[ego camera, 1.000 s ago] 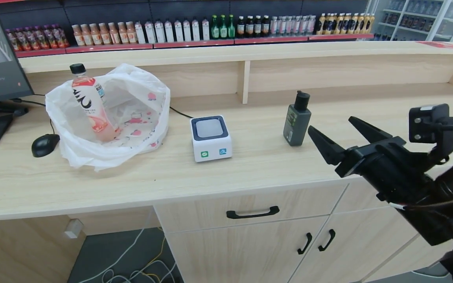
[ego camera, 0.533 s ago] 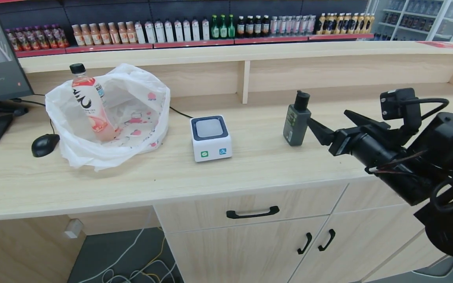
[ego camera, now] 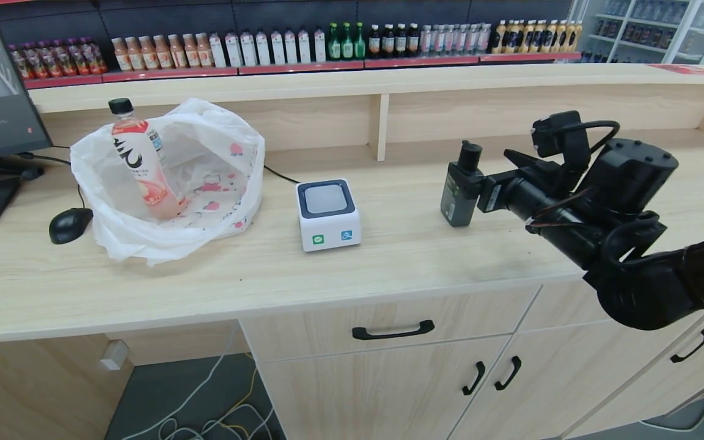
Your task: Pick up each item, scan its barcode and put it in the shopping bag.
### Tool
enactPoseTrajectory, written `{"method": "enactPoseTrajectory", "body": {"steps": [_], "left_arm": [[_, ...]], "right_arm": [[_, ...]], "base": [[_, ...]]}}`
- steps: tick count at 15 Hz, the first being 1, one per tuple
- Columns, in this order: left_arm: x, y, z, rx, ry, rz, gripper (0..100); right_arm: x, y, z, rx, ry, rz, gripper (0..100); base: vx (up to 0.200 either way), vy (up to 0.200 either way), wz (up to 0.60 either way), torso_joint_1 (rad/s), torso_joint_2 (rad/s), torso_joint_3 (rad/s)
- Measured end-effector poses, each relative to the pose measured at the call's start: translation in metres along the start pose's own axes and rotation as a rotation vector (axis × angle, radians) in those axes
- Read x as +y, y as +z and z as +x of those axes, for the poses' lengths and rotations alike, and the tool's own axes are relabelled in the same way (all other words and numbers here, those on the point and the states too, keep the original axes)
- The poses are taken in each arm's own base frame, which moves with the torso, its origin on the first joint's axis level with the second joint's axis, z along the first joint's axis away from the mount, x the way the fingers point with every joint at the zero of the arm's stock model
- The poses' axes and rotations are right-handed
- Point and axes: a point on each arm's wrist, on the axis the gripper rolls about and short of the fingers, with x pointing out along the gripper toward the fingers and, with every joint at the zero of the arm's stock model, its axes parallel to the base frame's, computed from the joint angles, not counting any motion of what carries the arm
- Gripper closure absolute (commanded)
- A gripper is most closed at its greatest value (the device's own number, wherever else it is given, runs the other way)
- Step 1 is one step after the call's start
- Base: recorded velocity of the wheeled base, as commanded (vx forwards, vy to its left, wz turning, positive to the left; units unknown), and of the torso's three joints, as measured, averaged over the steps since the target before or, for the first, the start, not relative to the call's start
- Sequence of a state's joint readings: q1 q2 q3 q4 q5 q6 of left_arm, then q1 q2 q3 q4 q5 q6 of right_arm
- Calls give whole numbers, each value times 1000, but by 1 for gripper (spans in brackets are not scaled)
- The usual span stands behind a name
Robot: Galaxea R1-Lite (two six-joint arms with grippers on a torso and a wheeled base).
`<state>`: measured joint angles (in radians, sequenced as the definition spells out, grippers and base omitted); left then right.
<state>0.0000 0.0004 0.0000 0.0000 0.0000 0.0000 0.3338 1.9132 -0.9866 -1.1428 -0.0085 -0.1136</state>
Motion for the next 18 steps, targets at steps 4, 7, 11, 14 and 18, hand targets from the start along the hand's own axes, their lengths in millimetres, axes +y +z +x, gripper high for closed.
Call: {"method": "enactPoseTrajectory", "body": {"steps": [4, 7, 11, 14, 18], "left_arm": [[0, 0, 0, 0, 0, 0, 0], [0, 0, 0, 0, 0, 0, 0], [0, 0, 0, 0, 0, 0, 0], [0, 0, 0, 0, 0, 0, 0], [0, 0, 0, 0, 0, 0, 0]], "right_arm": [[3, -12, 20, -6, 0, -2, 0], [3, -16, 34, -8, 0, -1, 0], [3, -22, 43, -3, 0, 0, 0], [3, -27, 47, 1, -1, 2, 0], [1, -32, 51, 23, -8, 7, 0]], "base": [[0, 0, 0, 0, 0, 0], [0, 0, 0, 0, 0, 0], [0, 0, 0, 0, 0, 0], [0, 0, 0, 0, 0, 0], [0, 0, 0, 0, 0, 0]]}}
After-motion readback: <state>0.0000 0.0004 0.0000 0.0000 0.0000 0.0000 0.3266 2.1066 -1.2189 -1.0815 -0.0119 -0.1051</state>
